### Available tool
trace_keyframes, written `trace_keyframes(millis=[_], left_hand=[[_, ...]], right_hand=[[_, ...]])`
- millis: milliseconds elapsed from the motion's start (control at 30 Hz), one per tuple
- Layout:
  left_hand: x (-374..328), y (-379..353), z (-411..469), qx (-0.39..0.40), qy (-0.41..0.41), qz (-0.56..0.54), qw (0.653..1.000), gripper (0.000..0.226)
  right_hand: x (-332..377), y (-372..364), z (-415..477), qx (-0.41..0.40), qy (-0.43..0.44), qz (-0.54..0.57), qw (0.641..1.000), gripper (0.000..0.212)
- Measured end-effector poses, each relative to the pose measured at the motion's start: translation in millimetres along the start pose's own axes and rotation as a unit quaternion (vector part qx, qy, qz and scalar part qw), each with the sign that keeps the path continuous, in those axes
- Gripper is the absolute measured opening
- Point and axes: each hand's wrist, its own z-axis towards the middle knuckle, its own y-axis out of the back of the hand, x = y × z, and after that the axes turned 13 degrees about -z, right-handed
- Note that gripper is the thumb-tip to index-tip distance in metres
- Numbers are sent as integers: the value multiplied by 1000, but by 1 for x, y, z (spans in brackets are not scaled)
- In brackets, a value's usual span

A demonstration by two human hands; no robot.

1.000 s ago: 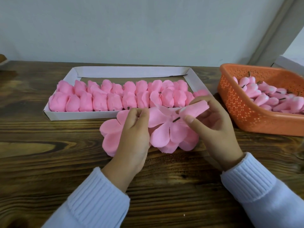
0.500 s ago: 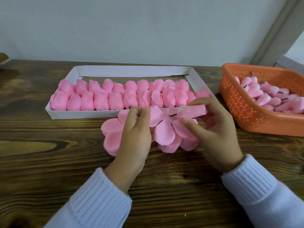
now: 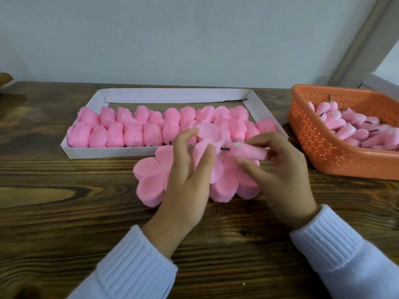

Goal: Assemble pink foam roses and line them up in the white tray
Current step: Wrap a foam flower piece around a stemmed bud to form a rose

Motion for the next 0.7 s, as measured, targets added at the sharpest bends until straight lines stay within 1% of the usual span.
trace_keyframes(millis=[100,167,267,367,500,567,633,700], left_hand=[[0,-3,-6,92,-63,72,991,46],[2,-4,-9,147,-76,116,979,59],[-1,-5,-11,191,-90,119,970,68],[-4,-6,-11,230,-114,134,957,69],[-7,-7,-11,246,-128,144,950,61],[-7,-8,-11,244,-137,146,949,60],[-6,-8,-11,232,-150,151,949,57],[-5,-7,-10,210,-160,153,952,56]], right_hand=[[7,-1,-2,6,-8,-12,1000,24],[10,-1,-3,0,-17,-14,1000,20],[11,-1,-5,12,-47,4,999,24],[9,0,-4,25,-67,23,997,30],[9,0,-4,-4,-79,-27,996,26],[11,0,-4,-1,-84,-29,996,29],[12,1,-4,20,-92,14,995,25],[15,1,-5,55,-125,114,984,27]])
